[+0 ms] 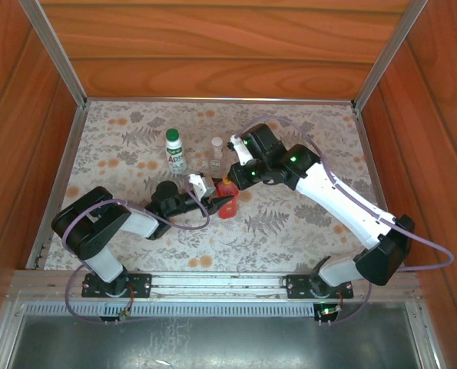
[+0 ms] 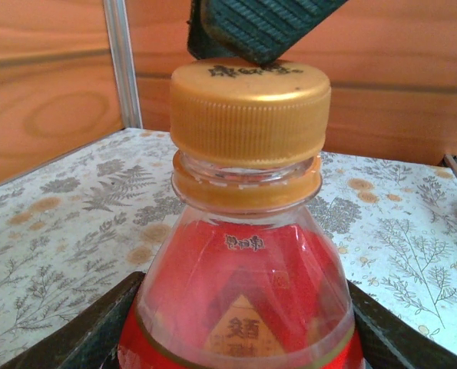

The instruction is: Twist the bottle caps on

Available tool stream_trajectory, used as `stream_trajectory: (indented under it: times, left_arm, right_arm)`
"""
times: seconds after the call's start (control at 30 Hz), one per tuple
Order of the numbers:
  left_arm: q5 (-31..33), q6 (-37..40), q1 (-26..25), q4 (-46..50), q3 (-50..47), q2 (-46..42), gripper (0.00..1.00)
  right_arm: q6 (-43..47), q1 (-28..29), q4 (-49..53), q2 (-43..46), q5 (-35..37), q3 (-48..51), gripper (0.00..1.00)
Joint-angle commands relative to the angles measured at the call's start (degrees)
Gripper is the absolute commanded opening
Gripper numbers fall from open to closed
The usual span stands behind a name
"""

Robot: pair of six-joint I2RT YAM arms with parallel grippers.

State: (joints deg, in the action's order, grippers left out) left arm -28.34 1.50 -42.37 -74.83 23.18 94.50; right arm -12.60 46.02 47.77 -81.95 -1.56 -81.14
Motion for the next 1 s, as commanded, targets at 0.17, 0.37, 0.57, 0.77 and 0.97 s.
stream_trajectory:
  times: [0.17,0.37,0.57,0.77,0.97]
  left_arm:
    - [-0.9,0.87,0.28,2.47,-0.99,0.6,0.58]
    - [-1.12,0.65,0.35,2.43,-0.69,0.86,0.58]
    - [-0.95,0.56,0.4,2.41,-1.14,0.69,0.58]
    - [-1.15,0.54,0.44,2.48,-0.75,1.08,0.58]
    - [-1.31,0.4,0.4,2.46,-0.59,1.31,0.58]
  right_arm:
    - [-0.5,-0.58,4.62,-1.48,1.06,0.95,0.22]
    - [1.84,0.12,3.53,-1.86,0.34,-3.75,0.36]
    - [4.21,2.22,3.45,-2.78,3.79,-6.68,0.45]
    - [7.77,4.74,5.33,-4.5,6.77,-7.97,0.52]
    - [10.29,6.44,6.72,-6.11,9.01,-8.73,0.52]
